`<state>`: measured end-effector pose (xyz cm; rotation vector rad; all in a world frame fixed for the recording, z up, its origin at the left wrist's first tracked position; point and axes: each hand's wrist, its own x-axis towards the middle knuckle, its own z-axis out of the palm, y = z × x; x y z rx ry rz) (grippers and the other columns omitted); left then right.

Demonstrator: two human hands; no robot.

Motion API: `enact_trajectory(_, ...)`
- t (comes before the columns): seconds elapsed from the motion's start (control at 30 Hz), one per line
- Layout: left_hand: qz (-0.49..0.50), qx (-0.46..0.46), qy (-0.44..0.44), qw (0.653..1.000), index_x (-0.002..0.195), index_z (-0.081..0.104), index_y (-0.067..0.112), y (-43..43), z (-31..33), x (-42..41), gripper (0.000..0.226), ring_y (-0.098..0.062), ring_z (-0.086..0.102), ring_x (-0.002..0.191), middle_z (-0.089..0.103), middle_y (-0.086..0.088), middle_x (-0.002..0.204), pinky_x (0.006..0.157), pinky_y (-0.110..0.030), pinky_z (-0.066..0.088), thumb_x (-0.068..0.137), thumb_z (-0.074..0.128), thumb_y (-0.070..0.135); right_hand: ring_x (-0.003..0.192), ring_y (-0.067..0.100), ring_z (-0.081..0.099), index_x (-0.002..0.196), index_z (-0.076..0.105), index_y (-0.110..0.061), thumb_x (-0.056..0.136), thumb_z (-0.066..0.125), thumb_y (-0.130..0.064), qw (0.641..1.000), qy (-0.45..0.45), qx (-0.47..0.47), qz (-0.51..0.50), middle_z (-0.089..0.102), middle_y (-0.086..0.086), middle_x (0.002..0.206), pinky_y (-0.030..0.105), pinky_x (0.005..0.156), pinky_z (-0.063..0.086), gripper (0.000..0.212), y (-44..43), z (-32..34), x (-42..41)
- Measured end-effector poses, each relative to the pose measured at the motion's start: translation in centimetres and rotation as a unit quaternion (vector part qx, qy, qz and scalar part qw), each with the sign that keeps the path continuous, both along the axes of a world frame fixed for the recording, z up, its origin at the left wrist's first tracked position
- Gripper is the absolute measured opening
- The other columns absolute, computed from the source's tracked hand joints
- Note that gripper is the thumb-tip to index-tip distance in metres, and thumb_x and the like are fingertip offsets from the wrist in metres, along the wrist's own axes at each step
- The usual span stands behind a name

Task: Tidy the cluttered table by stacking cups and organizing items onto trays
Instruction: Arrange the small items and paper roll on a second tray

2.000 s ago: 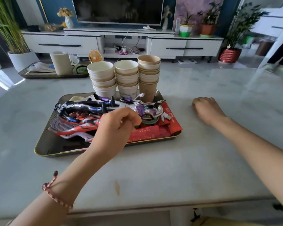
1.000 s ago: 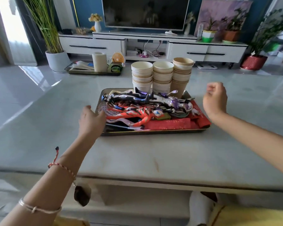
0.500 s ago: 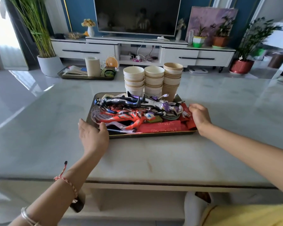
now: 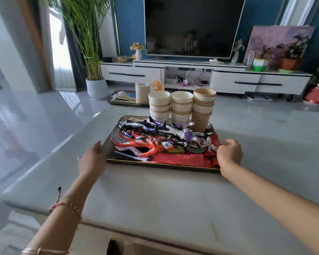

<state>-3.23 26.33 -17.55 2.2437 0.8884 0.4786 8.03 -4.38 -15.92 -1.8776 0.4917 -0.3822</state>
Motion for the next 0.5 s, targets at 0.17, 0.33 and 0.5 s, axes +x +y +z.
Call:
enact_trajectory(0.17,0.011,0.050,0.105,0.993,0.124,0.050,0.004,3.8,-0.8,0.9,0.042,-0.028,0.016,0.142,0.028,-0.017,0.150,0.111,-0.052,-0.004,0.098,0.019,0.016,0.105,0.032,0.058,0.111,0.066,-0.003,0.085,0.043,0.003,0.999,-0.004,0.031,0.011,0.064,0.018,0.115,0.030,0.079,0.044,0.036,3.5,-0.1,1.4)
enact_trajectory(0.33,0.024,0.082,0.117,0.989,0.123,0.048,0.004,6.5,-1.1,2.1,0.045,-0.025,0.017,0.141,0.030,-0.017,0.148,0.111,-0.054,-0.005,0.097,0.015,0.019,0.087,0.028,0.057,0.104,0.069,-0.006,0.082,0.042,0.002,0.999,-0.008,0.035,0.035,0.067,0.017,0.108,0.034,0.075,0.047,0.036,6.0,-0.2,2.5)
enact_trajectory(0.5,0.054,0.102,0.106,0.988,0.116,0.051,0.000,9.4,-1.6,3.8,0.040,-0.030,0.035,0.129,0.045,-0.020,0.133,0.110,-0.049,0.010,0.096,0.018,0.014,0.107,0.030,0.058,0.110,0.068,-0.007,0.084,0.042,0.002,0.998,-0.015,0.031,0.054,0.065,0.014,0.115,0.029,0.082,0.044,0.038,9.1,-0.3,3.9)
